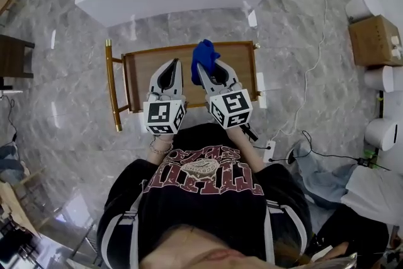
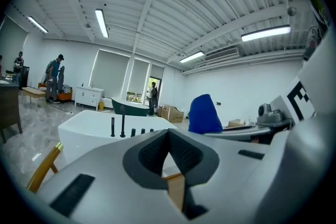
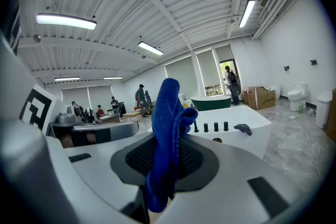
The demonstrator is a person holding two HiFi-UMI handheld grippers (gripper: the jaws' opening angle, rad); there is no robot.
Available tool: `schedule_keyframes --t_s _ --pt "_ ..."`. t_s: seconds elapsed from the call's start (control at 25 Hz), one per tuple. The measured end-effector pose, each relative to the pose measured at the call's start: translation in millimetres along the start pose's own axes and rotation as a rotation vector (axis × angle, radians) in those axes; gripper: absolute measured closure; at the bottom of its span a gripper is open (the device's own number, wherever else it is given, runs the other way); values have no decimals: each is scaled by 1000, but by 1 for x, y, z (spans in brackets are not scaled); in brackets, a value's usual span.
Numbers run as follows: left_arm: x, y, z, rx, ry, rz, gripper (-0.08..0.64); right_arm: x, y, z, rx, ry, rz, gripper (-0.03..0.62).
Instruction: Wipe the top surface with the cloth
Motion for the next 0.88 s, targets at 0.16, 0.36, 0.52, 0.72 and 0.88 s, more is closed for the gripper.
schedule_keyframes --t_s 0.16,0.36,0.52,0.72,0.88 --pt "-8 -4 19 19 -49 -2 512 -7 4 13 -39 -26 2 503" --pt "-14 -11 34 49 -88 -9 512 -15 4 31 -48 -73 -1 503" --pt "-15 -14 42 89 -106 -2 512 -14 9 39 -83 -89 4 503" --pt "-16 -15 50 65 -132 -20 512 -14 16 44 -96 -100 21 503" --pt "-15 -15 51 66 -133 -24 512 -14 18 47 -101 -111 26 503"
Point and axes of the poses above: the fingertips, and each gripper's own axes: x forward along the fingers, y to its left, z out of its top, the point moved 1 cm from there along -x, backward along the fingers, and after that the axes turned 5 degrees about y, right-handed, at the moved point
